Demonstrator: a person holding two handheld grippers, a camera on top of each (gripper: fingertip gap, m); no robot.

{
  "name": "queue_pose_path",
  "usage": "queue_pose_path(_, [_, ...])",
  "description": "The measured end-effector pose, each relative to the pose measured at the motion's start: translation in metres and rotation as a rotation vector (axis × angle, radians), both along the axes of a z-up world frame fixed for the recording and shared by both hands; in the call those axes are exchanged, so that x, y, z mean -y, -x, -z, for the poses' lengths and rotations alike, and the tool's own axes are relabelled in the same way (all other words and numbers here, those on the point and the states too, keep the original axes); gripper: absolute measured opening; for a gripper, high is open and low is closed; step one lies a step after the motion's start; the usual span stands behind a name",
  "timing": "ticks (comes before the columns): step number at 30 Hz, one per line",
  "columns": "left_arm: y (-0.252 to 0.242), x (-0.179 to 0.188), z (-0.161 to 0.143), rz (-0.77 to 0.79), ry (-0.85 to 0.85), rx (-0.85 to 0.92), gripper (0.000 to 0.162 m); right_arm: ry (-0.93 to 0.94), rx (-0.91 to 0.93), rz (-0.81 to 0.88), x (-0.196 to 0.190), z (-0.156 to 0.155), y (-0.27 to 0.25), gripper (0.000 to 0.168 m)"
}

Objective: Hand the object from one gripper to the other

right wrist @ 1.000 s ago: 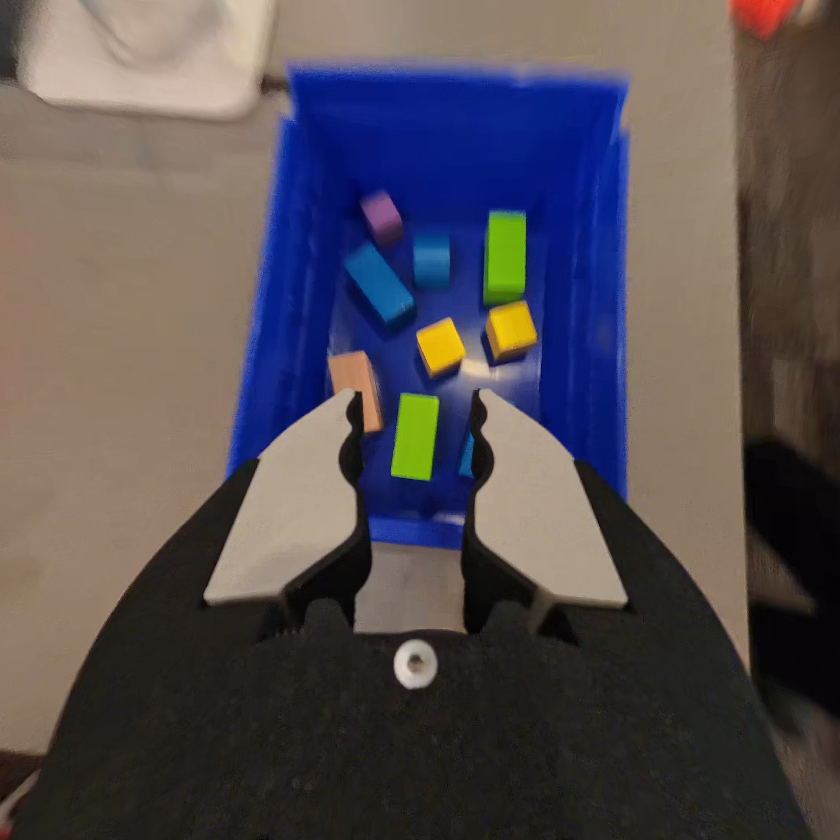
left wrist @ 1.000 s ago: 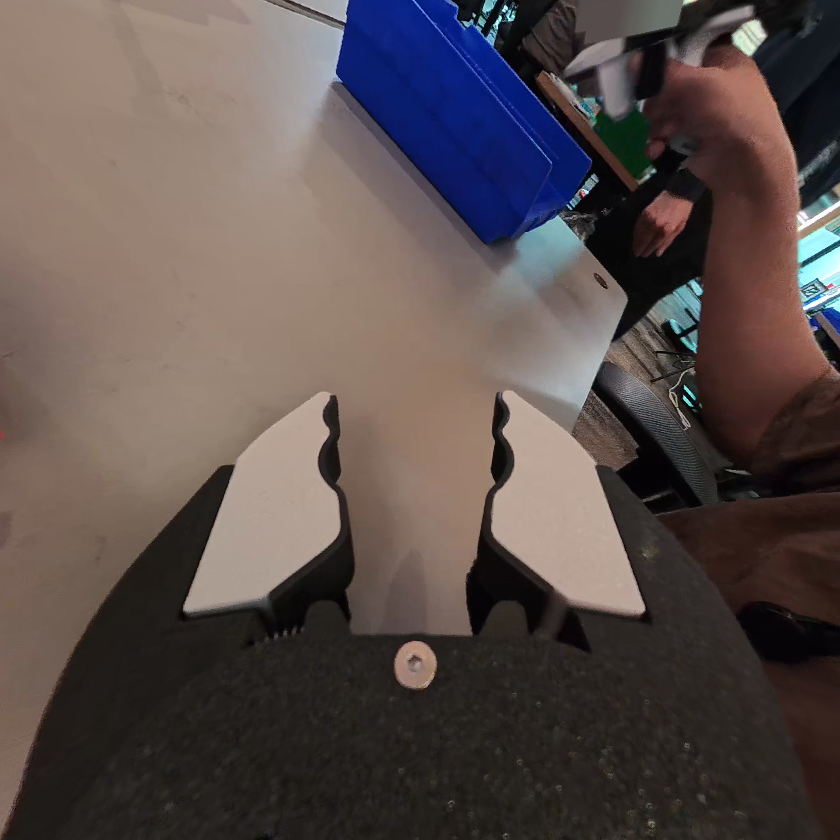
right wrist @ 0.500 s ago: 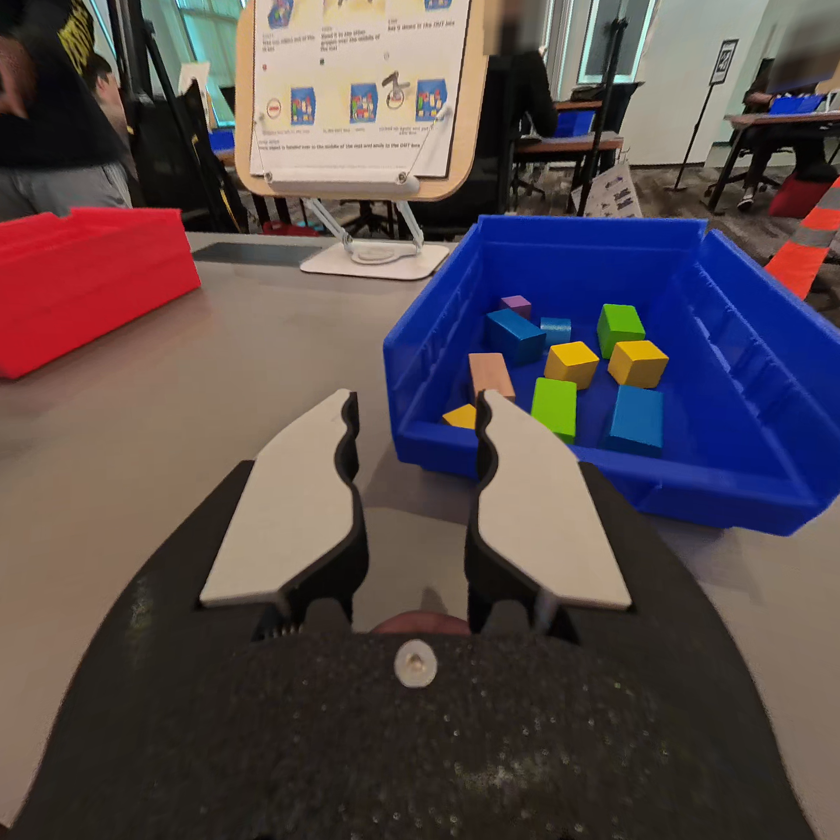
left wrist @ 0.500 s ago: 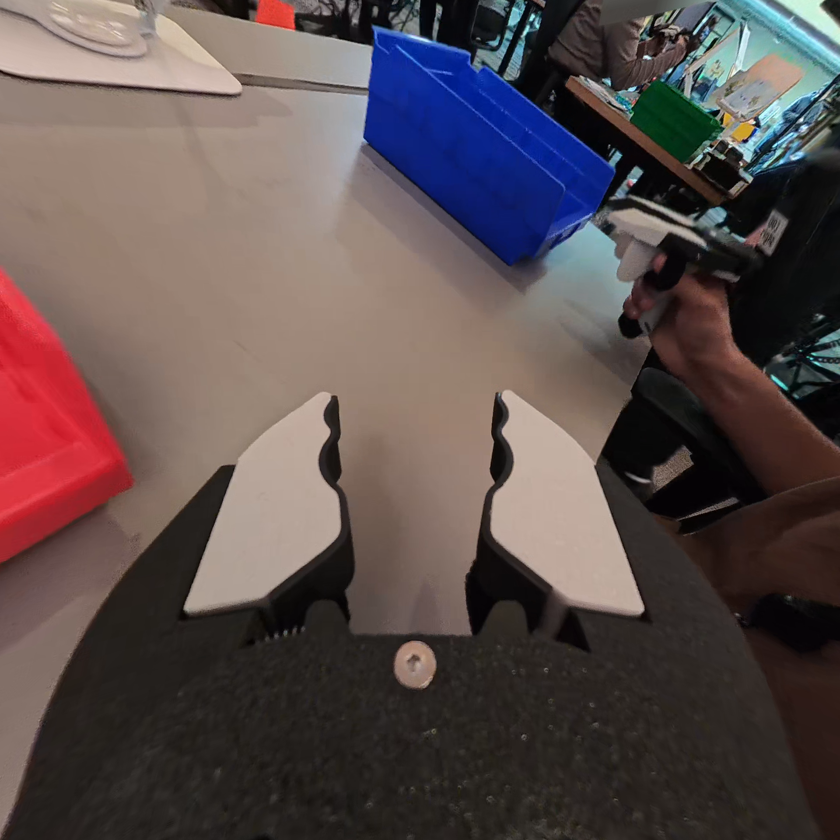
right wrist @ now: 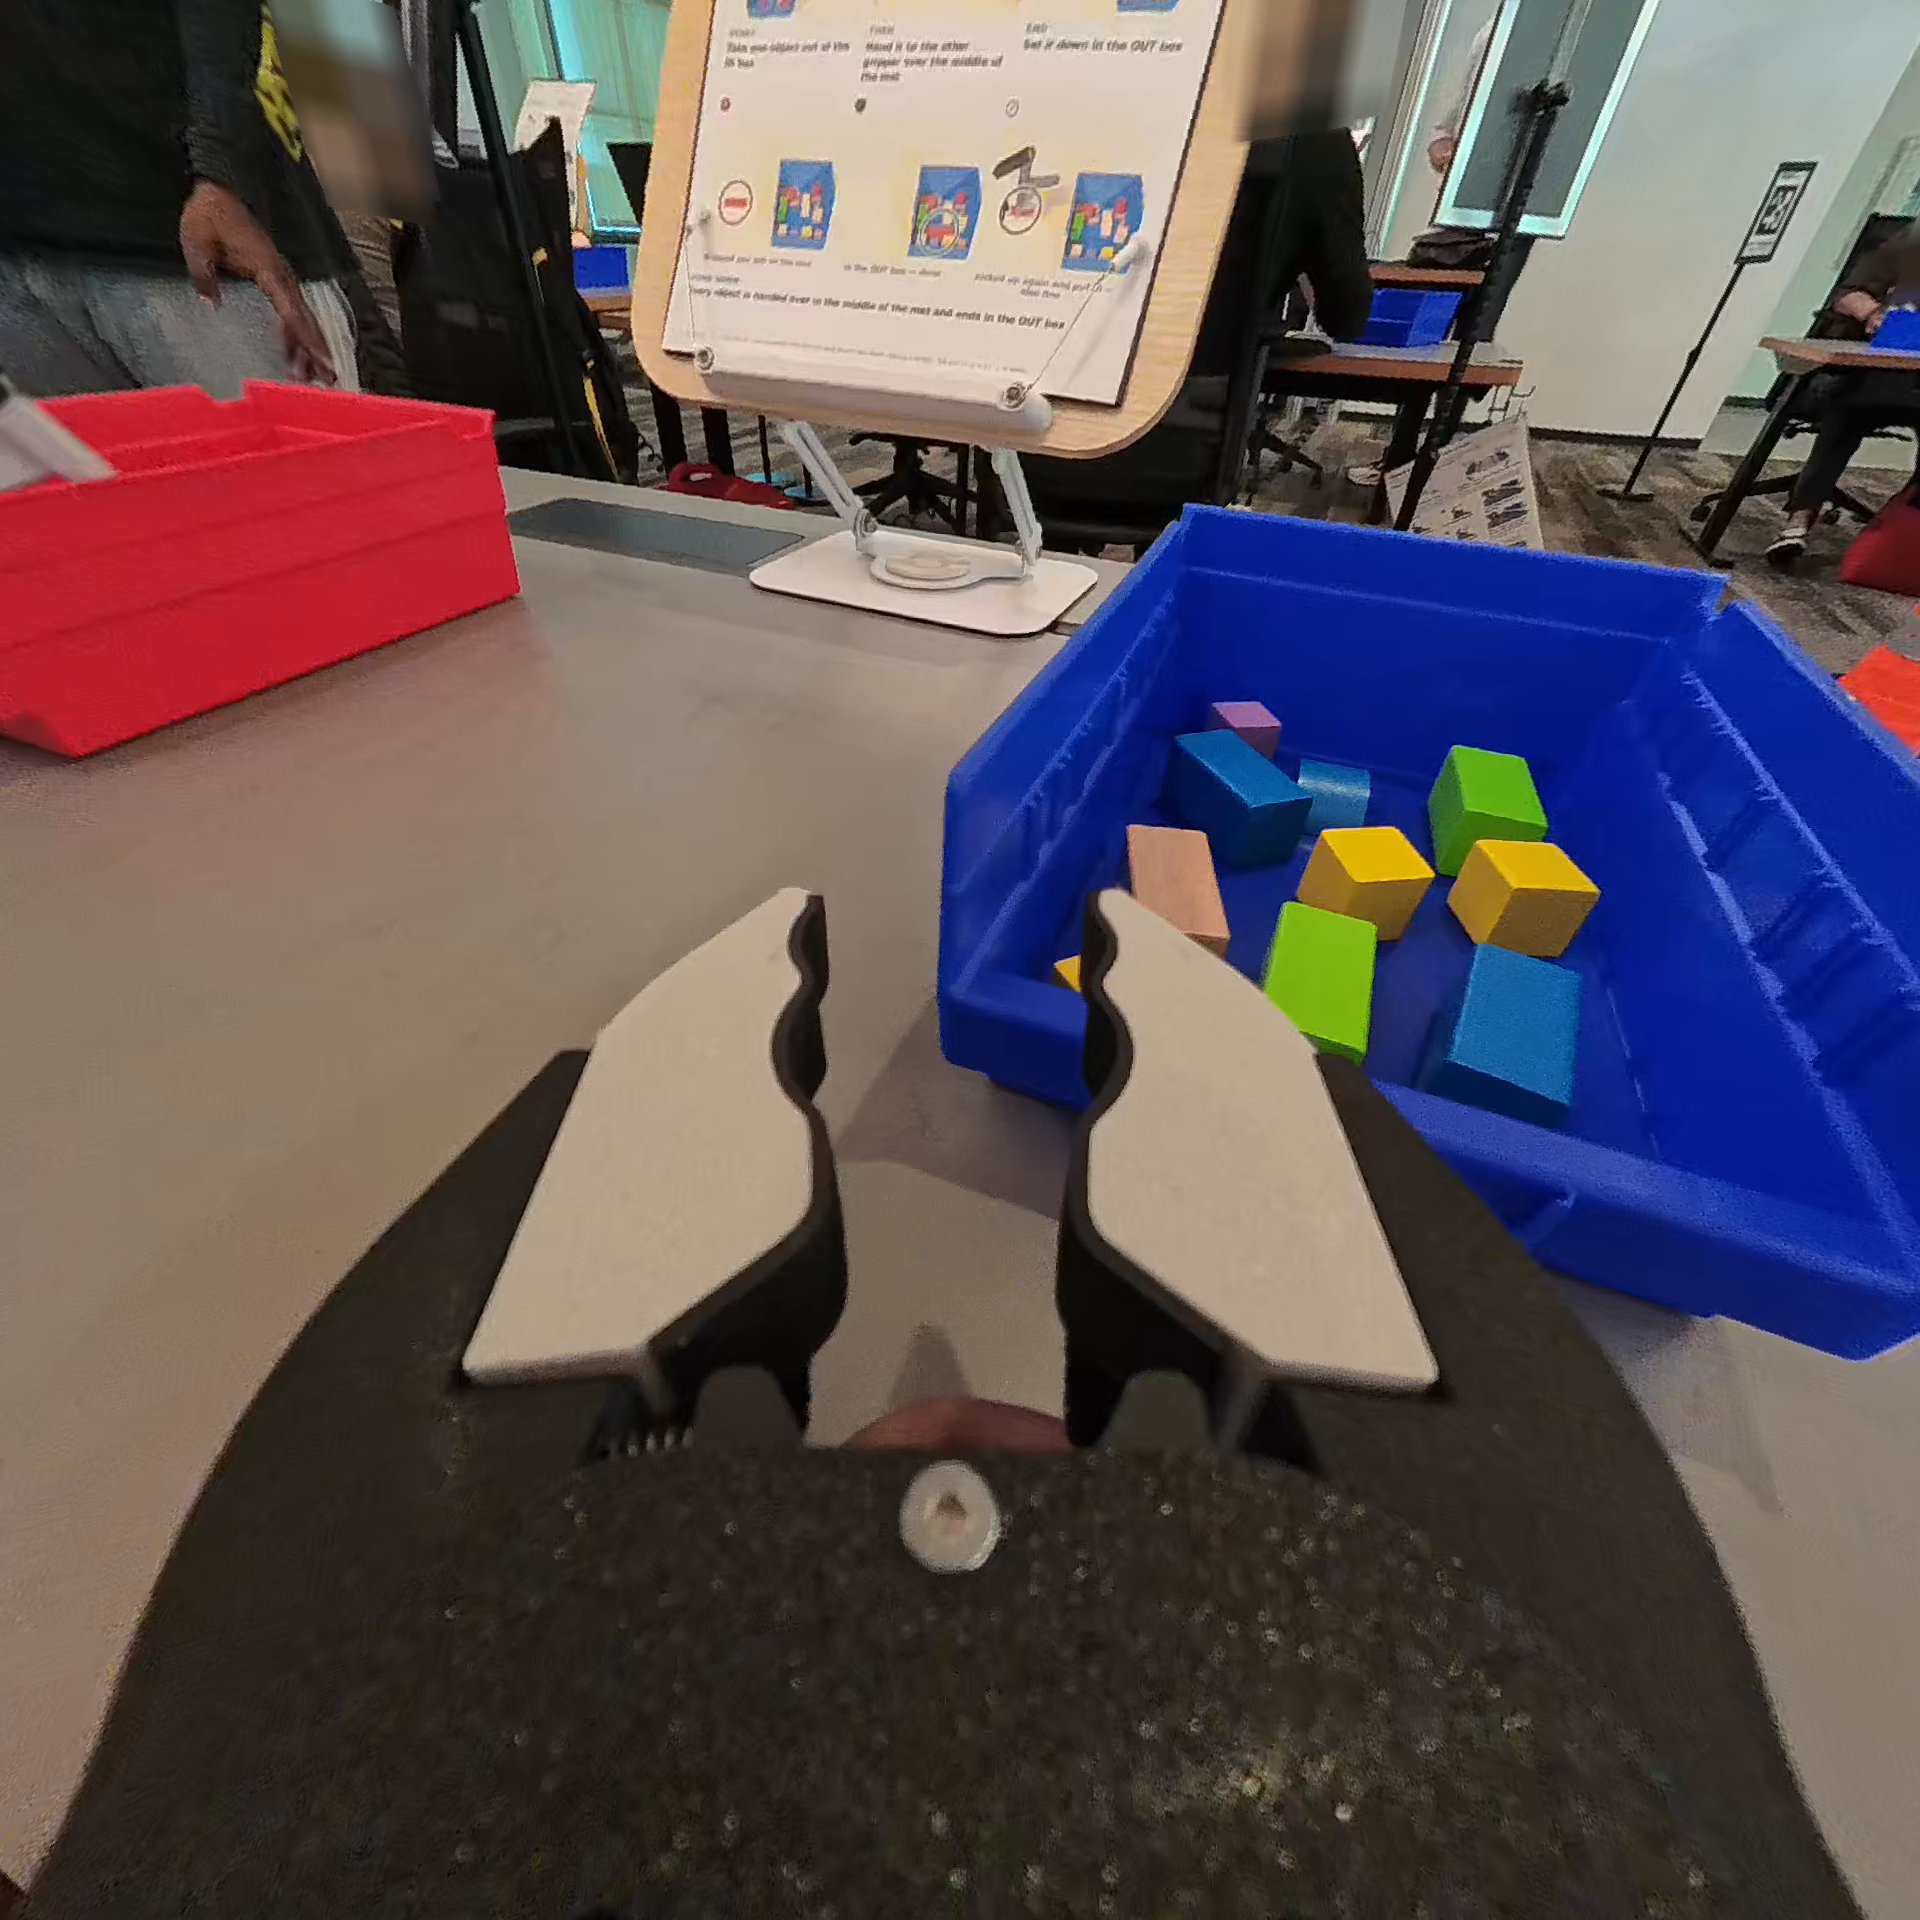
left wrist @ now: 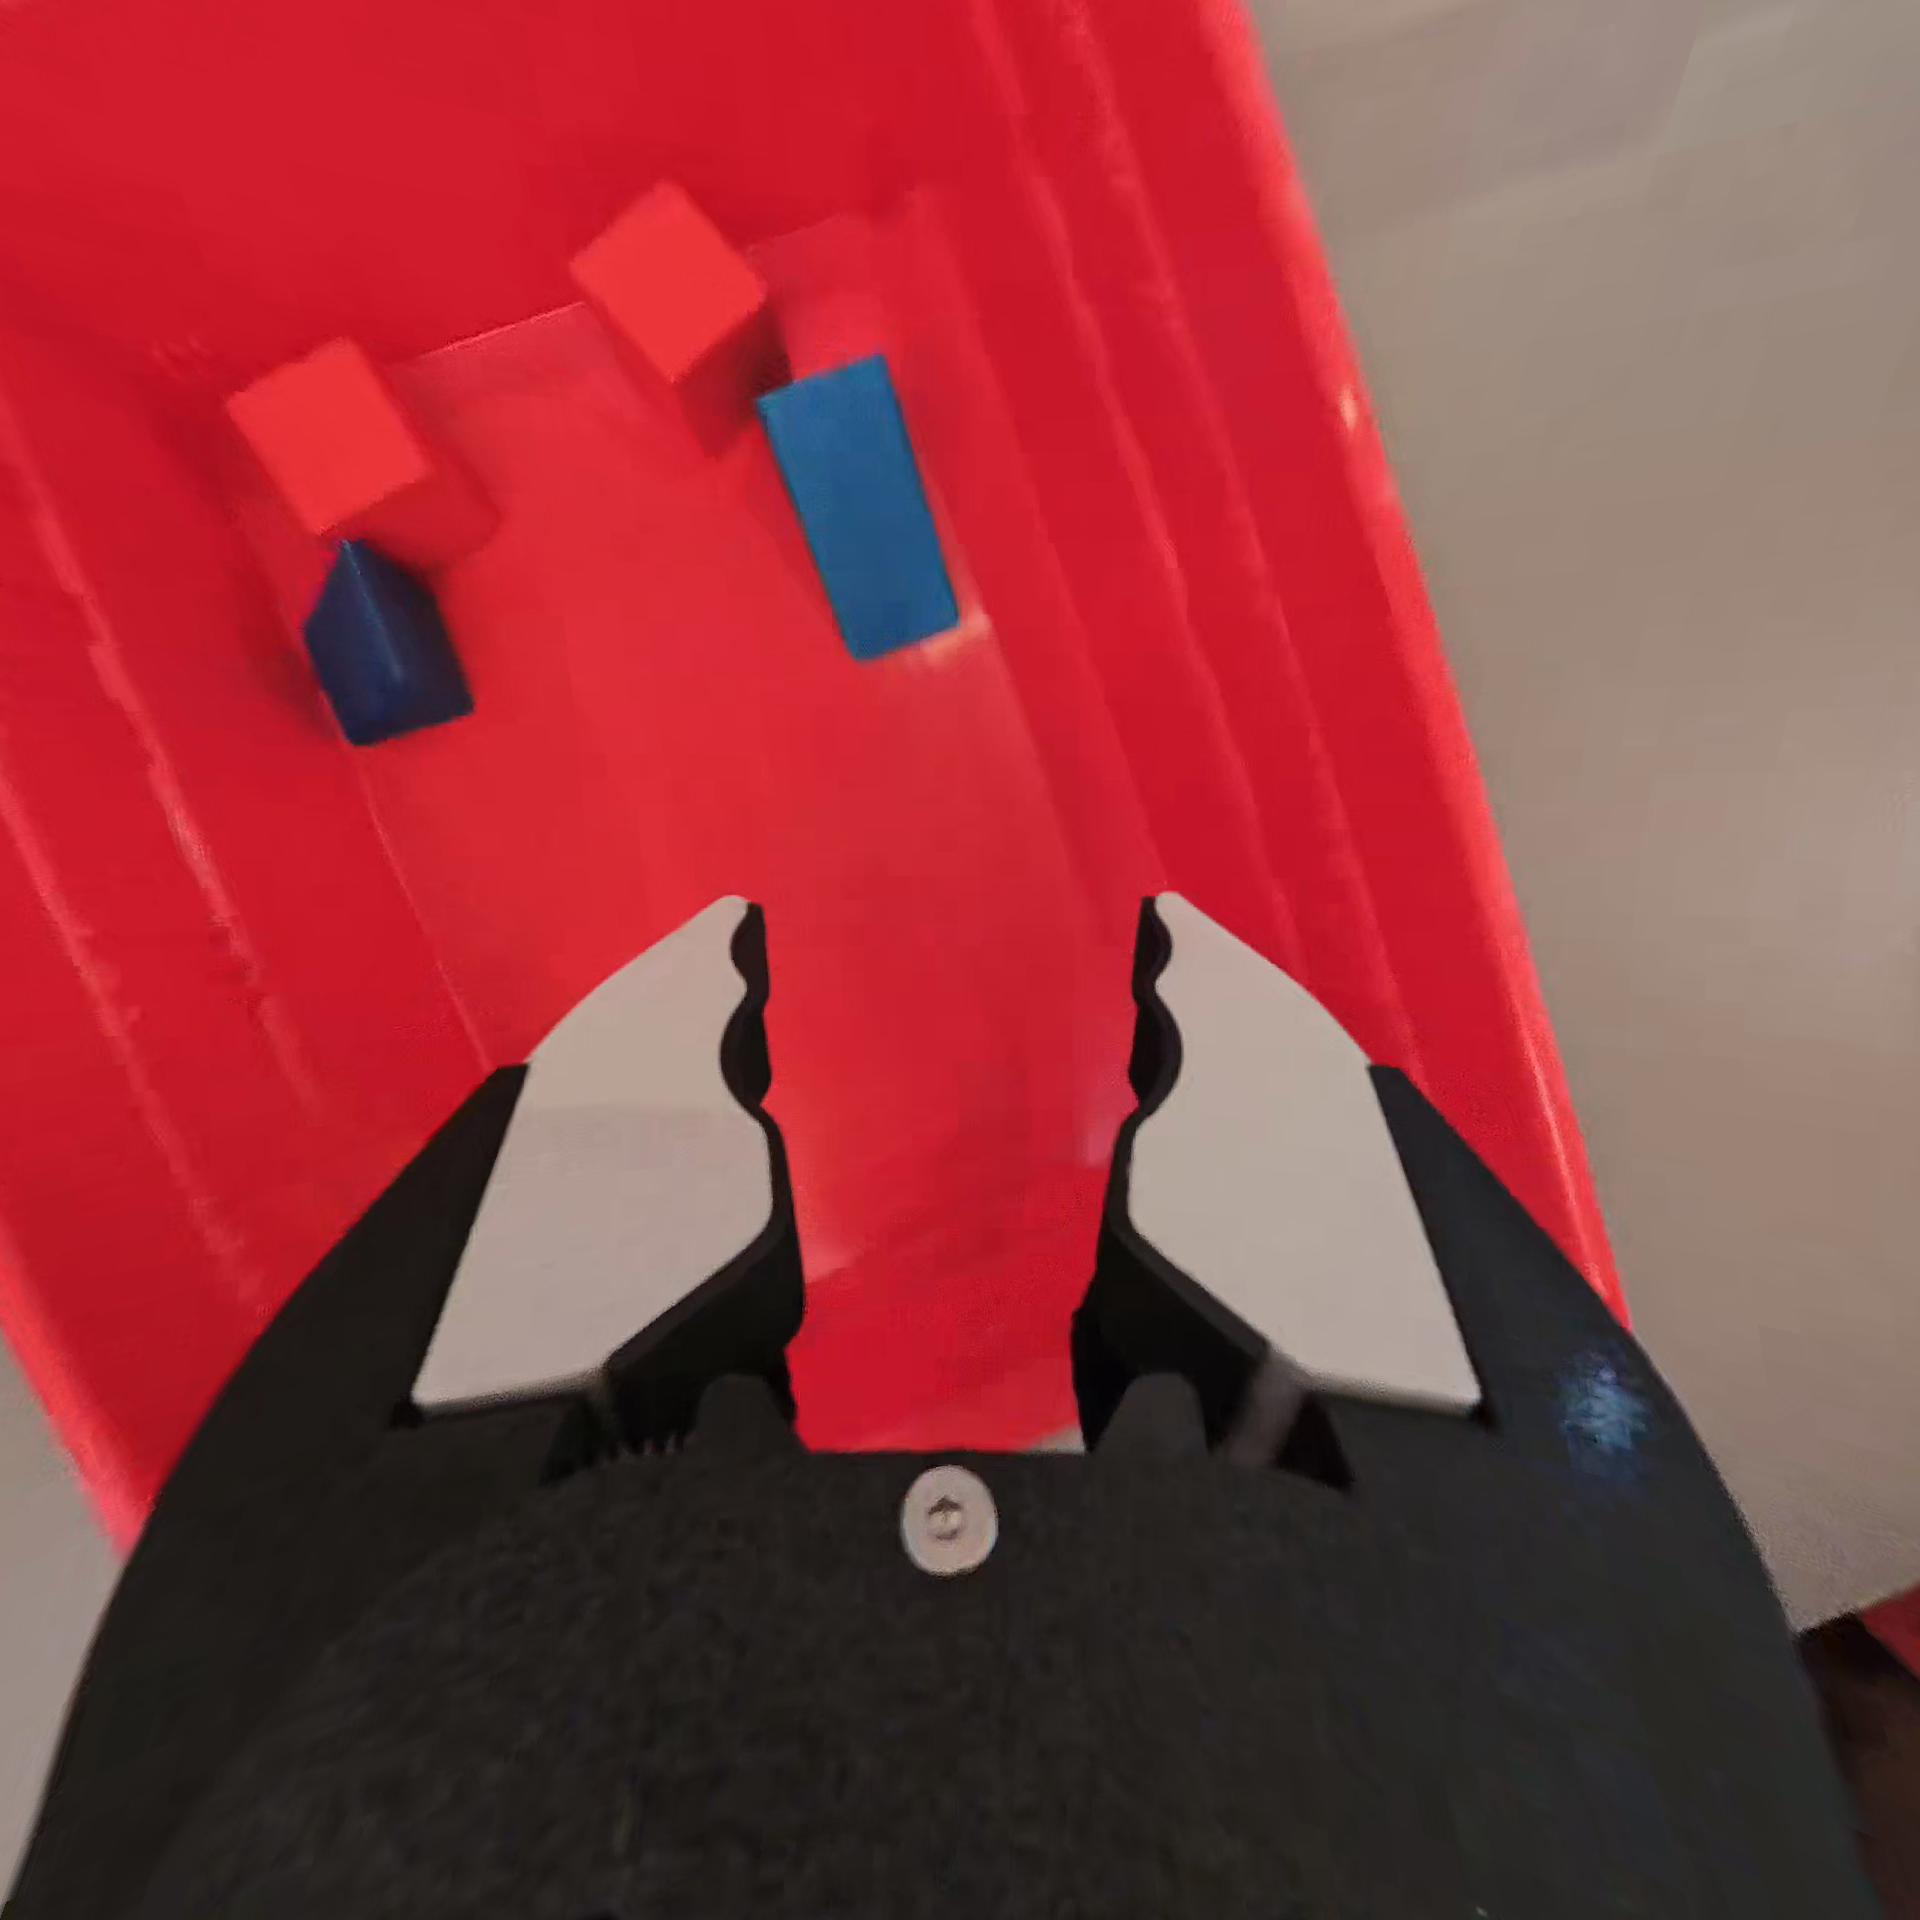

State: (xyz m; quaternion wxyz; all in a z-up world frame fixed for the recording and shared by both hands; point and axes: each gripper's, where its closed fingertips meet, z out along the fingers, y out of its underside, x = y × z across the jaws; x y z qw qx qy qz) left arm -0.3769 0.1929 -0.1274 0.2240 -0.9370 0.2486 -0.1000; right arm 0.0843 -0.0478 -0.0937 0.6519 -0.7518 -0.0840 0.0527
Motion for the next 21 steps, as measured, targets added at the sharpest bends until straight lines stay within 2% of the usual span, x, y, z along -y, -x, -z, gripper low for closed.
queue_pose_path(3, [-0.018, -0.034, 0.017, -0.084, 0.08, 0.038, 0.069, 0.006, 0.008, -0.005, 0.001, 0.001, 0.003, 0.047])
queue_pose_path(8, [-0.036, -0.079, 0.047, -0.171, 0.124, -0.011, 0.07, 0.016, 0.024, 0.002, 0.003, 0.003, 0.003, 0.047])
queue_pose_path(10, [-0.035, -0.09, 0.06, -0.196, 0.139, -0.06, 0.063, 0.019, 0.032, 0.01, 0.004, 0.003, 0.001, 0.047])
queue_pose_path(11, [-0.035, -0.093, 0.064, -0.2, 0.142, -0.069, 0.05, 0.02, 0.035, 0.013, 0.005, 0.003, 0.001, 0.047])
queue_pose_path(12, [-0.033, -0.096, 0.062, -0.203, 0.123, -0.075, 0.034, 0.021, 0.037, 0.016, 0.006, 0.004, 0.0, 0.047])
queue_pose_path(18, [-0.021, -0.084, 0.052, -0.16, 0.156, 0.005, 0.034, 0.016, 0.031, 0.022, 0.009, 0.004, -0.003, 0.047])
queue_pose_path(21, [-0.019, -0.066, 0.028, -0.124, 0.186, 0.229, 0.033, -0.011, 0.002, -0.015, 0.009, -0.005, 0.002, 0.047])
